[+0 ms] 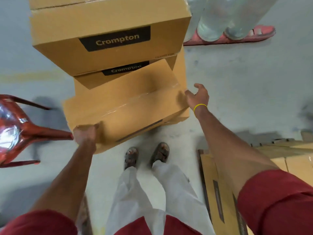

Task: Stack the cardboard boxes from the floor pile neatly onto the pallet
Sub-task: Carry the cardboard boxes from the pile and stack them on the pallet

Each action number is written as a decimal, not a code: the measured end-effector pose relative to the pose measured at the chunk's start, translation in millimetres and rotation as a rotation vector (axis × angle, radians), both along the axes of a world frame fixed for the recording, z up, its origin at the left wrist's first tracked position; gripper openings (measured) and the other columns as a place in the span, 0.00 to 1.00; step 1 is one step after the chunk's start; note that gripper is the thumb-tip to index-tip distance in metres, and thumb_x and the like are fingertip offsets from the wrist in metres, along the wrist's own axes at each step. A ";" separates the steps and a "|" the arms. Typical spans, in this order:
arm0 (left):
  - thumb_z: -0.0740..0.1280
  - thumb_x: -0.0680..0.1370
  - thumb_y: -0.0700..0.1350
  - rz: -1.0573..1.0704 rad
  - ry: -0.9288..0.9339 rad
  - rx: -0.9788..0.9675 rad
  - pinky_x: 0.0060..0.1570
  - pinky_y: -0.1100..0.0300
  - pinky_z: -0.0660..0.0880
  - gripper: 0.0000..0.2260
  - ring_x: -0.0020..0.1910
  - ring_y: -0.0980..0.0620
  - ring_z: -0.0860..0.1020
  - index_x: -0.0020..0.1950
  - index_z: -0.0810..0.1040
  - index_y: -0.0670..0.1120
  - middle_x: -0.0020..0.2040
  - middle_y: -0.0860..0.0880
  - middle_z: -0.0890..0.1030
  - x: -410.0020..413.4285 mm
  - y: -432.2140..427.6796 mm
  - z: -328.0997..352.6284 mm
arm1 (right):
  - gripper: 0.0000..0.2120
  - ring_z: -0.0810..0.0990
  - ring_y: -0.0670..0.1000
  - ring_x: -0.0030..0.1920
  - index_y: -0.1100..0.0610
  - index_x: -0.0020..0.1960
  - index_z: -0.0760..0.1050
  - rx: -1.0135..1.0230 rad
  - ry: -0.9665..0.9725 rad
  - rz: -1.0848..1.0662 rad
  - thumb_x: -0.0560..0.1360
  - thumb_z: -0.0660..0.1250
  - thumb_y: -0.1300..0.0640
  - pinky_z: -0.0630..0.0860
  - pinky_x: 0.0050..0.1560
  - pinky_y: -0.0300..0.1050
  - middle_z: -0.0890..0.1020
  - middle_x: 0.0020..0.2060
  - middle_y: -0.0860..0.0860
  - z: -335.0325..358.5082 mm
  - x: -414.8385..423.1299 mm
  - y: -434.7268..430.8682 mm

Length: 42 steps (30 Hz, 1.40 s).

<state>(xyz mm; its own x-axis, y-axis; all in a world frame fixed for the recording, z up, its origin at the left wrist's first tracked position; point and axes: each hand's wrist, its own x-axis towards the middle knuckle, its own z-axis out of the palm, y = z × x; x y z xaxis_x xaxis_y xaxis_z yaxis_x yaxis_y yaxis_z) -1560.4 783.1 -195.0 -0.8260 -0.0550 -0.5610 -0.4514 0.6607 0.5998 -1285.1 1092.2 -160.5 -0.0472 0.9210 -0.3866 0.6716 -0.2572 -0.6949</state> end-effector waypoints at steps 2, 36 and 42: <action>0.84 0.64 0.57 -0.026 0.040 -0.184 0.73 0.48 0.70 0.46 0.72 0.37 0.74 0.75 0.71 0.38 0.72 0.39 0.76 -5.4 4.5 -7.3 | 0.33 0.71 0.55 0.72 0.55 0.74 0.69 -0.091 -0.039 0.008 0.73 0.74 0.48 0.67 0.72 0.49 0.73 0.72 0.54 -13.6 -3.8 18.0; 0.81 0.62 0.65 -0.766 -0.082 -0.111 0.63 0.42 0.77 0.42 0.60 0.37 0.80 0.69 0.76 0.44 0.63 0.41 0.81 -2.2 0.3 109.0 | 0.29 0.73 0.66 0.68 0.57 0.71 0.74 -0.265 -0.239 -0.552 0.79 0.62 0.38 0.69 0.67 0.55 0.76 0.67 0.63 108.0 177.8 -239.0; 0.80 0.66 0.63 -1.135 -0.009 -0.034 0.57 0.45 0.79 0.33 0.54 0.39 0.80 0.60 0.82 0.41 0.56 0.41 0.84 65.9 26.1 153.6 | 0.30 0.72 0.64 0.70 0.55 0.74 0.71 -0.217 -0.187 -0.896 0.78 0.64 0.38 0.68 0.69 0.54 0.75 0.70 0.62 157.0 246.5 -351.5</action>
<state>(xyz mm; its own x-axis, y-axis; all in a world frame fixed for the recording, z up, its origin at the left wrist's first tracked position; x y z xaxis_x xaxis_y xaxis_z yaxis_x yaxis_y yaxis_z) -1494.5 809.2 -41.3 -0.4043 0.7074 -0.5797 0.4139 0.7068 0.5737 -1038.6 740.6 -3.5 0.7244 0.4909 -0.4839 0.2568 -0.8436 -0.4715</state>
